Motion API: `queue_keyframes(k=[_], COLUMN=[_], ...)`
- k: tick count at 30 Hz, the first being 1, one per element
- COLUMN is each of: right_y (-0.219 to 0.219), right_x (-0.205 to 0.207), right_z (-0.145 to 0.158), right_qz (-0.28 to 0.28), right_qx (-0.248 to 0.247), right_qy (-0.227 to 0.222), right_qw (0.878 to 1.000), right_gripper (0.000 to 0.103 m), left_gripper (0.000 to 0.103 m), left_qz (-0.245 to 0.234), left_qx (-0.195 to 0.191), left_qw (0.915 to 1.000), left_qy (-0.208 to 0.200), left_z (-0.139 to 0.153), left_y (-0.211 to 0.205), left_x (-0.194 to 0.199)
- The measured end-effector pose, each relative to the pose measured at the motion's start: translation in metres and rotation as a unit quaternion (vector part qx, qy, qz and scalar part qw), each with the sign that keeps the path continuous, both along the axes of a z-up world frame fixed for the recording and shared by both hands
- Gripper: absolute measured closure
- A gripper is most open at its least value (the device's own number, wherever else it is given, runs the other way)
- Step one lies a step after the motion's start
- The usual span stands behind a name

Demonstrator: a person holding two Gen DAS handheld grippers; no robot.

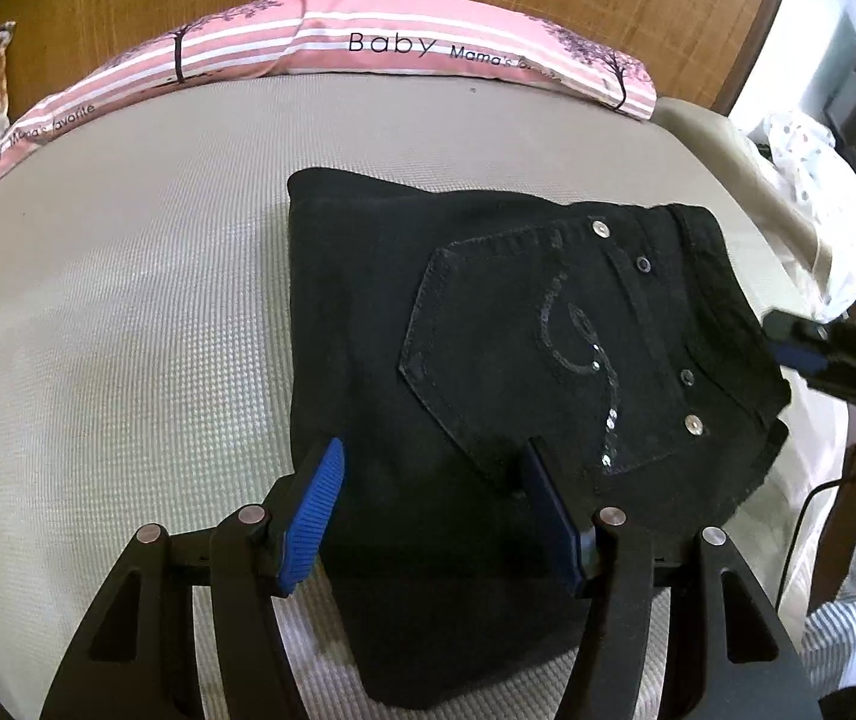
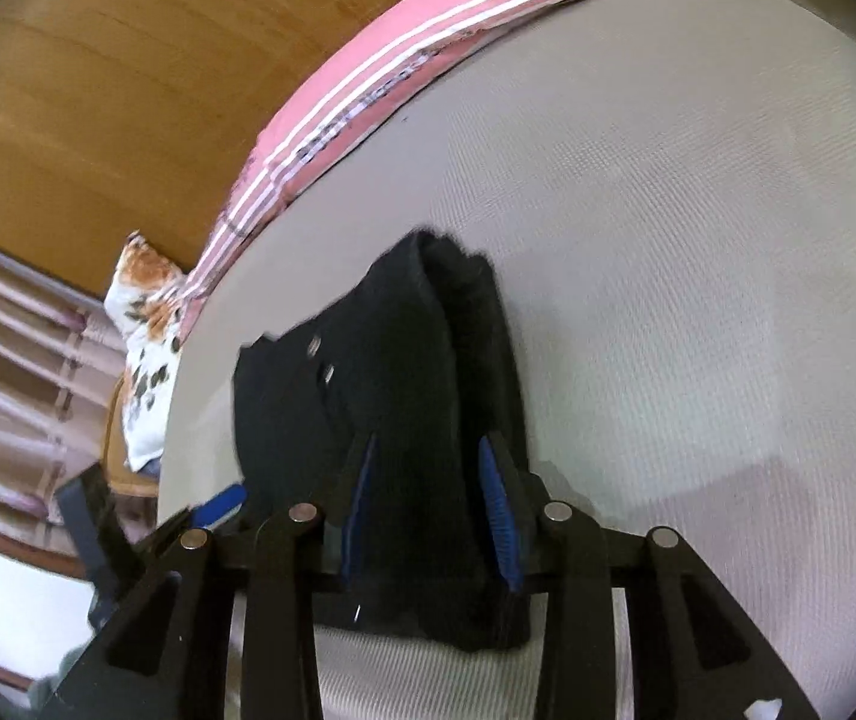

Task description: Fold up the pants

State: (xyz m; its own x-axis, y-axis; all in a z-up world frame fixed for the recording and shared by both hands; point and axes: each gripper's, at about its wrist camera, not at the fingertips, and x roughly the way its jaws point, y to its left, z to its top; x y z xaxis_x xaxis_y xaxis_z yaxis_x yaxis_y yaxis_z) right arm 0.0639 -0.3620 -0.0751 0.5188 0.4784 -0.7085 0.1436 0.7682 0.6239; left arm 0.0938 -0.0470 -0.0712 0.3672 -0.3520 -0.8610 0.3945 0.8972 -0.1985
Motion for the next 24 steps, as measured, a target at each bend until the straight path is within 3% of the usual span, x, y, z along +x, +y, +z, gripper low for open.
queue_keyframes(k=[7, 8, 9, 11, 17, 24], right_y=[0.007, 0.008, 0.008, 0.009, 0.012, 0.015], right_x=[-0.017, -0.016, -0.014, -0.014, -0.032, -0.039], right_z=[0.000, -0.002, -0.005, -0.004, 0.035, 0.007], right_qz=[0.011, 0.010, 0.009, -0.002, -0.001, -0.002], right_qx=[0.011, 0.010, 0.001, -0.020, -0.029, -0.097], right_qy=[-0.007, -0.002, 0.006, 0.013, -0.051, -0.011], right_qw=[1.000, 1.000, 1.000, 1.000, 0.998, 0.995], right_gripper=[0.072, 0.077, 0.090, 0.091, 0.093, 0.095], left_gripper=[0.041, 0.041, 0.041, 0.041, 0.041, 0.041], left_qz=[-0.004, -0.004, -0.002, -0.001, 0.010, 0.008], left_qx=[0.001, 0.002, 0.002, 0.004, -0.012, -0.009], left_qw=[1.0000, 1.0000, 1.0000, 1.0000, 0.9999, 0.9999], left_qy=[-0.001, -0.001, -0.001, 0.000, 0.001, 0.002], left_z=[0.001, 0.001, 0.000, 0.001, 0.011, 0.010], left_y=[0.000, 0.000, 0.001, 0.001, 0.011, 0.017], left_x=[-0.010, -0.010, -0.010, -0.011, -0.013, -0.014])
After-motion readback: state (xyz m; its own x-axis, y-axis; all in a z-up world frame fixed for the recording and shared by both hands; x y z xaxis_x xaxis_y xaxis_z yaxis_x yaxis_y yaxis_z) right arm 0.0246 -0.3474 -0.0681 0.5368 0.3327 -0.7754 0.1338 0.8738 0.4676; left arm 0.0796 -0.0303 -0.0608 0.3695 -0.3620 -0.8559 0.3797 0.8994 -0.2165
